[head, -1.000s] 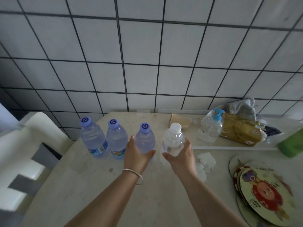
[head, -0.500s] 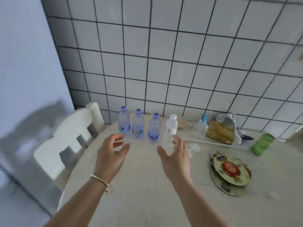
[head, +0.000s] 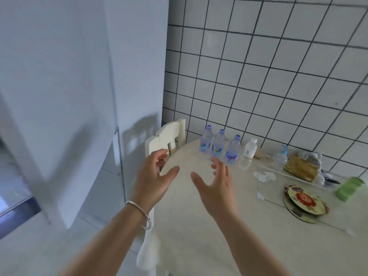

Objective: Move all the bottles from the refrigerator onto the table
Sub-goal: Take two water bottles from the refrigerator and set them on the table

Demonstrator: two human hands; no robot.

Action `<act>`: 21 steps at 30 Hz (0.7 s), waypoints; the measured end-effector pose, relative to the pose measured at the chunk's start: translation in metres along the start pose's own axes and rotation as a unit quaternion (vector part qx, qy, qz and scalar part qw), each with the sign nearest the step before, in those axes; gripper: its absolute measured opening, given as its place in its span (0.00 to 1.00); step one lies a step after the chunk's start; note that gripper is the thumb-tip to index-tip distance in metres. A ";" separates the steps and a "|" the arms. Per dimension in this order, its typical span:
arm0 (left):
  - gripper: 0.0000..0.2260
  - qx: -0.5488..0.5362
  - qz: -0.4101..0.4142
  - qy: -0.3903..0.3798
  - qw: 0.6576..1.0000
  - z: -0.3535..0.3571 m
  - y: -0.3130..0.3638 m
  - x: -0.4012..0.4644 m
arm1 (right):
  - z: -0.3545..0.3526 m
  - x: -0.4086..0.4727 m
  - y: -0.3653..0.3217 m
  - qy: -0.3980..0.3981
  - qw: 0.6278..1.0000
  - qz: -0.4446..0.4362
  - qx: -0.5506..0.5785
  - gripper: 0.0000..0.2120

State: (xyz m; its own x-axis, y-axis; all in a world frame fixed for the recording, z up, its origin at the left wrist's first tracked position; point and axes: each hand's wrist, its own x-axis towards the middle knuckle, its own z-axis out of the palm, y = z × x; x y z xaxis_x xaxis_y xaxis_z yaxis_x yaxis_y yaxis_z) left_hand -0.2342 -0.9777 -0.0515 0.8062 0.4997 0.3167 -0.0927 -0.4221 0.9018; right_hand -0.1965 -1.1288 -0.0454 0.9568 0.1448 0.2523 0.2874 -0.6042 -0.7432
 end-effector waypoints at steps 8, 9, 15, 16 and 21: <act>0.18 -0.042 0.033 -0.020 0.998 -0.110 -0.009 -0.077 | 0.034 -0.123 -0.079 0.061 0.998 -0.014 -0.008 0.26; 0.17 -0.047 0.039 -0.021 0.998 -0.129 -0.011 -0.087 | 0.042 -0.139 -0.091 0.065 0.998 -0.015 -0.005 0.25; 0.12 -0.058 0.053 0.005 0.997 -0.260 -0.029 -0.113 | 0.110 -0.217 -0.183 0.046 0.998 -0.028 0.024 0.21; 0.11 -0.057 0.053 0.013 0.997 -0.280 -0.034 -0.114 | 0.122 -0.225 -0.198 0.039 0.998 -0.038 0.030 0.21; 0.11 -0.059 0.037 0.045 0.997 -0.368 -0.066 -0.100 | 0.183 -0.244 -0.268 -0.006 0.996 -0.072 0.061 0.19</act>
State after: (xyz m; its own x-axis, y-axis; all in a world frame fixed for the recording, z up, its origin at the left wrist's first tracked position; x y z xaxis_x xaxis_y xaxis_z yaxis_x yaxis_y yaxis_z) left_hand -0.5240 -0.7215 -0.0343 0.7392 0.5392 0.4037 -0.2218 -0.3710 0.9017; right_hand -0.4989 -0.8588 -0.0215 0.9054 0.2330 0.3548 0.4244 -0.4774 -0.7694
